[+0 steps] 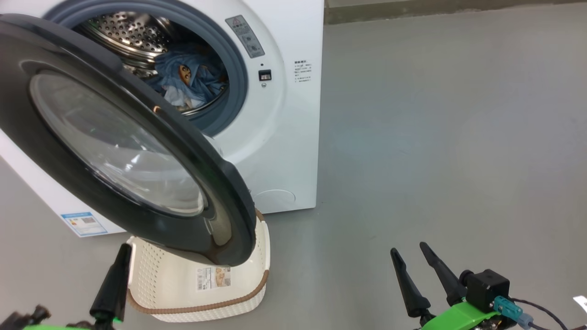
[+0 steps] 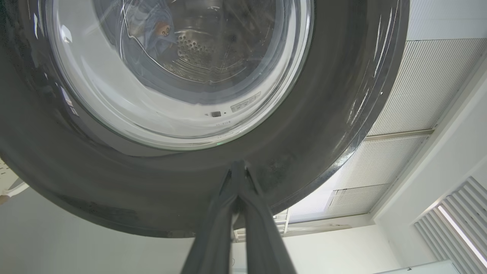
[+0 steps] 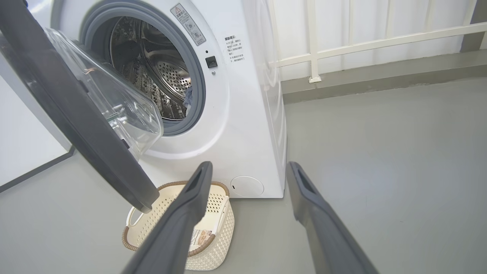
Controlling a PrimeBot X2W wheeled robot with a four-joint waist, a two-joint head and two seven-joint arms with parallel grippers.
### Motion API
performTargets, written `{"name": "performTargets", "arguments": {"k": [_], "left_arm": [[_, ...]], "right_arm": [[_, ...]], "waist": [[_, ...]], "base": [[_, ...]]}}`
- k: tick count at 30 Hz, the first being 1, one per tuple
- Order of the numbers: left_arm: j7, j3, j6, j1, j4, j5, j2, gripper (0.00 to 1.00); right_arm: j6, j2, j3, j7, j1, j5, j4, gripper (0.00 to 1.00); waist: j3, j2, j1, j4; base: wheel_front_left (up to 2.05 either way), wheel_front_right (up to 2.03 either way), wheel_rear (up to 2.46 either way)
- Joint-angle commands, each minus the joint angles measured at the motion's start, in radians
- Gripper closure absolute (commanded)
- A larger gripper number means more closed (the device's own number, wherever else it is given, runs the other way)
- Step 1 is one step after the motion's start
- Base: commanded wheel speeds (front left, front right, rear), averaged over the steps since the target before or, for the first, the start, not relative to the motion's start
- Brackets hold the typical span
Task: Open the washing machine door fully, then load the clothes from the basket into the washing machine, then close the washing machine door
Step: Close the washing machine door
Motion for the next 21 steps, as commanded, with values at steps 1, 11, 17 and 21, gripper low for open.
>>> {"name": "performTargets", "arguments": {"k": [1,11,17,21], "left_arm": [[-0.012,0.034,-0.010,-0.009,-0.037,0.012,0.017,1.00],[-0.156,0.009,-0.010,0.063,-0.078,0.021,0.017,0.00],[-0.307,-0.003,-0.010,0.054,-0.115,0.215,0.046,0.00],[-0.437,-0.038,-0.010,0.054,-0.134,0.325,0.079,0.00]], "right_arm": [[0.002,0.005,0.020,-0.012,-0.004,0.001,-0.027,0.00],[0.002,0.006,0.018,-0.012,-0.001,0.007,-0.040,0.00],[0.002,0.006,0.021,-0.012,0.000,0.011,-0.045,0.00],[0.002,0.006,0.022,-0.012,-0.002,0.012,-0.049,0.00]], "waist": [[-0.006,0.0000,0.0000,0.006],[-0.012,0.0000,0.0000,0.023],[-0.012,0.0000,0.0000,0.028],[-0.014,0.0000,0.0000,0.027]], "base": [[0.00,0.00,0.00],[0.00,0.00,0.00],[0.00,0.00,0.00],[0.00,0.00,0.00]]}}
